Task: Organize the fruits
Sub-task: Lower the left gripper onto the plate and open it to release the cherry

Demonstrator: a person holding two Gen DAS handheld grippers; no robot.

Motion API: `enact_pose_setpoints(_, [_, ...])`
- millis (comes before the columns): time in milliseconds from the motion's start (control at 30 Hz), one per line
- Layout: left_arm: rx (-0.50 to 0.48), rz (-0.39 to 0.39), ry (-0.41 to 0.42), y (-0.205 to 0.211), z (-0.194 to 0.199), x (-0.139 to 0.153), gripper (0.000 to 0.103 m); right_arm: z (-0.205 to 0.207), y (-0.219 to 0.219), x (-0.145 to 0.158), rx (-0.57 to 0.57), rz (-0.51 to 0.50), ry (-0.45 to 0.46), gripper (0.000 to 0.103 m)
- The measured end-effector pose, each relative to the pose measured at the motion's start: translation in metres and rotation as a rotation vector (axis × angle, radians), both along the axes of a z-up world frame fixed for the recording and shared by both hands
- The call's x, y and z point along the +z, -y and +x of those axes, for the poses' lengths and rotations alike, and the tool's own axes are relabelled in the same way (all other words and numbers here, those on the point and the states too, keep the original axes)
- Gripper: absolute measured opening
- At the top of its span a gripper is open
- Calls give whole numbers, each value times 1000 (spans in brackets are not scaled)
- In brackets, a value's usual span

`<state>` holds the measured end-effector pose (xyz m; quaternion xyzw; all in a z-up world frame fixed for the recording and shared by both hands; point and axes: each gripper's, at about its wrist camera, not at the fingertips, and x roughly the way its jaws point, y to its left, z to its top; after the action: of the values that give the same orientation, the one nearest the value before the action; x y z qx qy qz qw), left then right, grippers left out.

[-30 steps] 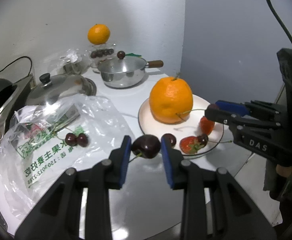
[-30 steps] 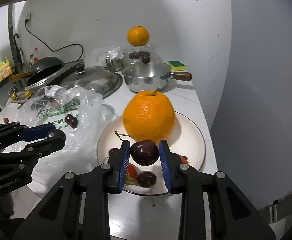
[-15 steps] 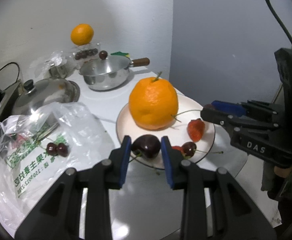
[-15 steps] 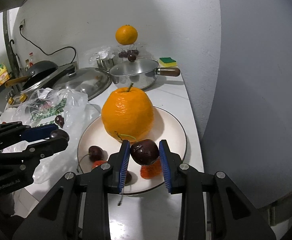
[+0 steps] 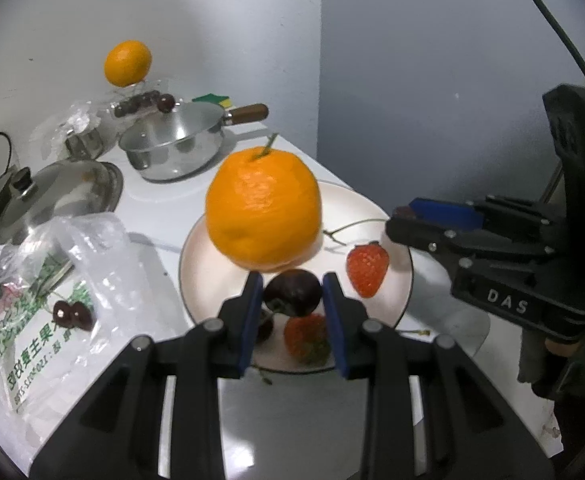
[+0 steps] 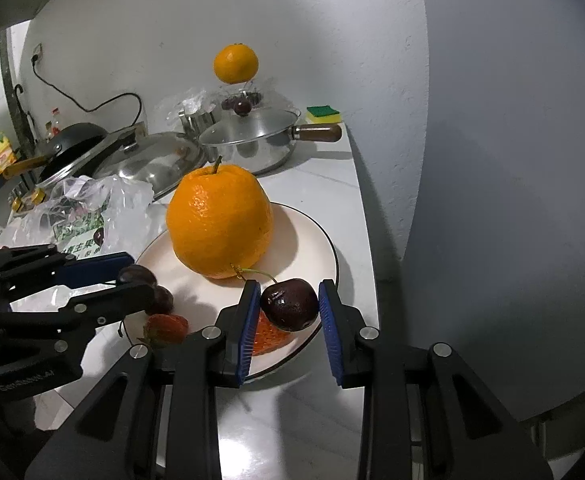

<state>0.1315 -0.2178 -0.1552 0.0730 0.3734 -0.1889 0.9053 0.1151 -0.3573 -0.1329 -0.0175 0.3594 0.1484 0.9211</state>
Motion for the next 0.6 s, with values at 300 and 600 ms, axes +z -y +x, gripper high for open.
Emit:
enact_pose_setpoints(300, [-10,8,-21,15,12,-9,32,11,4,-8,21,14,-14,32])
enact_pose_setpoints(600, [-8,14,-40,19,22,-16,32,21,2,-13,40,18,-22,32])
